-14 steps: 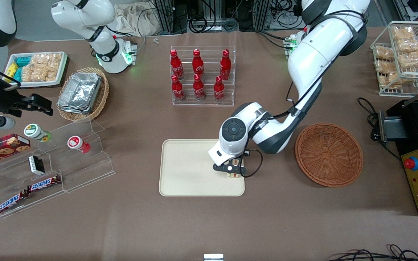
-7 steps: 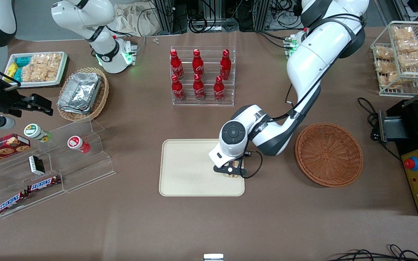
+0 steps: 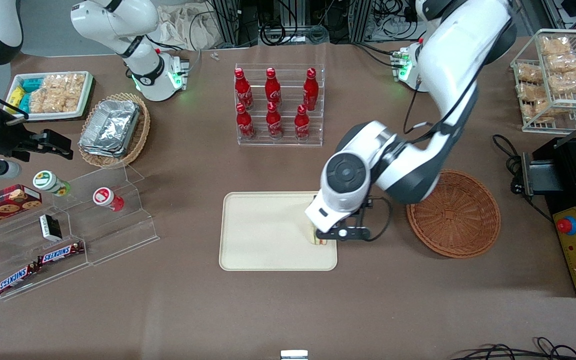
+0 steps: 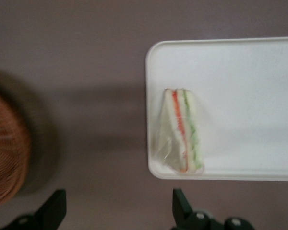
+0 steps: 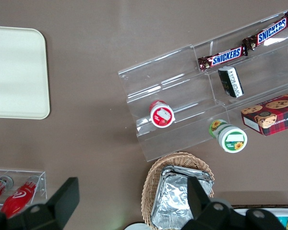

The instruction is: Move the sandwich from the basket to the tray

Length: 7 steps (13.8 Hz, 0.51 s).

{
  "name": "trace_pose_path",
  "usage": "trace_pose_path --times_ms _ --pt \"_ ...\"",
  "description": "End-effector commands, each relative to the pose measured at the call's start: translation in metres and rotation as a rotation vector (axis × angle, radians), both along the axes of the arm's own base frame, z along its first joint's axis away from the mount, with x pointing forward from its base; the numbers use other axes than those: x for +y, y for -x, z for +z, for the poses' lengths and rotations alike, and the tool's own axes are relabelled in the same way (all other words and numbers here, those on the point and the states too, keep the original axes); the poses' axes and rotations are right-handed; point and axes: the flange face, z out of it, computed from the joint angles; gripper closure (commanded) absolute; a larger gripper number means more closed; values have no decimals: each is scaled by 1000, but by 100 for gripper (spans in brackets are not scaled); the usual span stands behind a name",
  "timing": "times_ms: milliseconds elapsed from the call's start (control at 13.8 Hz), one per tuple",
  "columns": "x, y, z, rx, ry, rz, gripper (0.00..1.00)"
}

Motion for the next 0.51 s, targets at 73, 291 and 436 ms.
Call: trace_pose_path --times_ms 73,291,436 --pt "83 13 84 0 -51 18 1" --pt "156 24 137 50 -33 70 1" --pt "184 25 150 62 -43 114 0"
